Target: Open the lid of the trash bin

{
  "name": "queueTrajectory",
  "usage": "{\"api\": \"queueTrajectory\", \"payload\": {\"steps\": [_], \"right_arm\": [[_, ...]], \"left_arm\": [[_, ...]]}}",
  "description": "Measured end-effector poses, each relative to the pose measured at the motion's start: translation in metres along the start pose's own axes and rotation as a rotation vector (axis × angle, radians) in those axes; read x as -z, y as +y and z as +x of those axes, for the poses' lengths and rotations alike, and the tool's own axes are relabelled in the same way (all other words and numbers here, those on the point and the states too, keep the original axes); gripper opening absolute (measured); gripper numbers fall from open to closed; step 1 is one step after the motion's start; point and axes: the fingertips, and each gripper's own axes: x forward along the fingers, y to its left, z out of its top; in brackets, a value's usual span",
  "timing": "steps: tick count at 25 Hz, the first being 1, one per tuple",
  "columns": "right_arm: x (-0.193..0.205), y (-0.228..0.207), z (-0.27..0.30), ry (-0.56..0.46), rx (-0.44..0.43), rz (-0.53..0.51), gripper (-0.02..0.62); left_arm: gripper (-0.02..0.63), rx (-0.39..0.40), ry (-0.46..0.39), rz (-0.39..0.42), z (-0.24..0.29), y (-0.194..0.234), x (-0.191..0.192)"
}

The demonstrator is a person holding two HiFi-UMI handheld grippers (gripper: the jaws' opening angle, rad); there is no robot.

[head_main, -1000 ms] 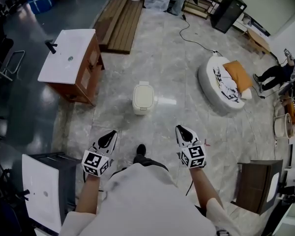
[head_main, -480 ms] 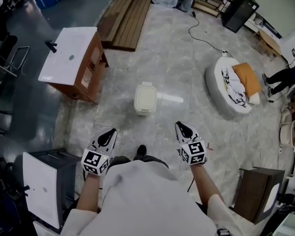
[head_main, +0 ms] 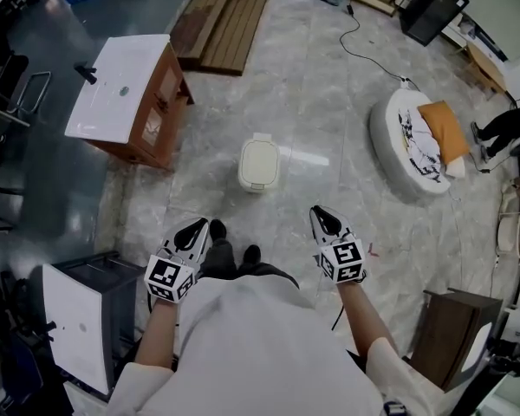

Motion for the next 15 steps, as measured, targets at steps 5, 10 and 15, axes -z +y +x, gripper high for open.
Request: {"api": "queueTrajectory", "payload": {"steps": [5, 10, 15], "right_arm": [[-0.005, -0.004, 0.016, 0.021, 0.014, 0.0, 0.041], [-0.008, -0.005, 0.037, 0.048, 0.04, 0.017, 0.041], [-0.006, -0.001, 0.068, 0.099, 0.038, 0.01, 0.041]], "left_arm": [[0.023, 0.024, 0.012, 0.002, 0.017, 0.018, -0.005], [0.023, 0.049, 0.027, 0.001, 0.037, 0.045, -0.008], [0.023, 0.1, 0.062, 0.025, 0.062, 0.07, -0.006]]}}
